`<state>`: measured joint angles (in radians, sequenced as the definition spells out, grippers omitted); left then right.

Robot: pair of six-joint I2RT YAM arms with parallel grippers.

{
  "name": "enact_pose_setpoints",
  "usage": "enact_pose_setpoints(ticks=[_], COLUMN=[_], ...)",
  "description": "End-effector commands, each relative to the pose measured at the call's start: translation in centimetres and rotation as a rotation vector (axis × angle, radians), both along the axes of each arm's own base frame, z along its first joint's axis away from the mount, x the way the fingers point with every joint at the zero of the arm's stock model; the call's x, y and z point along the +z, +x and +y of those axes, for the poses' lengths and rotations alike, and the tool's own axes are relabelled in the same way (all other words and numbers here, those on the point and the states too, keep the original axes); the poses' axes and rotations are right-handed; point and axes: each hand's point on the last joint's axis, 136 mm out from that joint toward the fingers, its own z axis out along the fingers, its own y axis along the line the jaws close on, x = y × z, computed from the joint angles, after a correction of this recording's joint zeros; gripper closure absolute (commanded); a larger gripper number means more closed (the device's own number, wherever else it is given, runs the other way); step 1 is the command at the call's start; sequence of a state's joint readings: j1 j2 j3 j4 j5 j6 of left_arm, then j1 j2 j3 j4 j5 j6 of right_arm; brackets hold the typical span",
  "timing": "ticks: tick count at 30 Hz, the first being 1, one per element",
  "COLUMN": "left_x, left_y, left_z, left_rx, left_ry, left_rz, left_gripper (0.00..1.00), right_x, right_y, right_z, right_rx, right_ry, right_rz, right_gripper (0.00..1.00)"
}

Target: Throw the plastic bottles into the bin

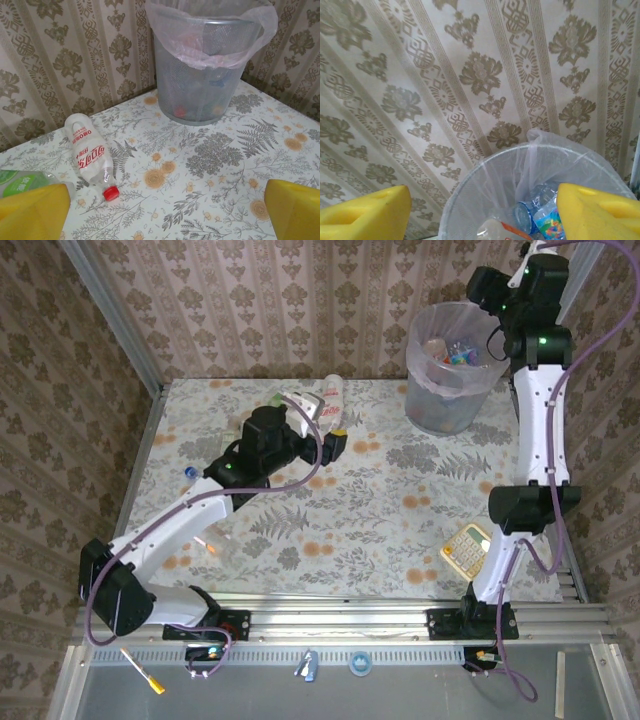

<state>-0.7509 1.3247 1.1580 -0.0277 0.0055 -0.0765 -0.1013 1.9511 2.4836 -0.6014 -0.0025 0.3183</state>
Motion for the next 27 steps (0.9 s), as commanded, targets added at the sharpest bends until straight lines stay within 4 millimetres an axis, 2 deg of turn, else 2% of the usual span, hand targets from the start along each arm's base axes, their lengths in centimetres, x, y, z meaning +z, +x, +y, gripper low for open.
enact_pose_setpoints(ticks=[1, 8, 17, 23, 27], left_x=[-0.5, -0.7, -1.4, -2.5, -3.6], left_y=[-0.3, -0.6, -0.7, -0.3, 0.5], left_z=[1.0, 1.4, 2.4, 3.6, 5.4], left_rx=[0.027, 0.034, 0.076, 0.137, 0.230], left_ry=[0.006, 0.012, 0.027, 0.026, 0.017], left_rz=[0.028, 0.032, 0.067, 0.135, 0.226], left_gripper=[0.00, 0.00, 0.00, 0.00, 0.00], right_x=[2.2, 2.4, 2.6, 3.3, 3.5], right_y=[-1.5, -2.3, -3.4, -4.3, -4.9], right_z=[0.5, 0.9, 2.1, 3.3, 3.7], right_rx=[0.021, 0.037, 0.103, 0.168, 0.188], right_ry=[0.004, 0.000, -0.016, -0.035, -0.048], right_rz=[-0.052, -0.039, -0.050, -0.107, -0.110], right_gripper=[0.21, 0.18, 0.00, 0.00, 0.00])
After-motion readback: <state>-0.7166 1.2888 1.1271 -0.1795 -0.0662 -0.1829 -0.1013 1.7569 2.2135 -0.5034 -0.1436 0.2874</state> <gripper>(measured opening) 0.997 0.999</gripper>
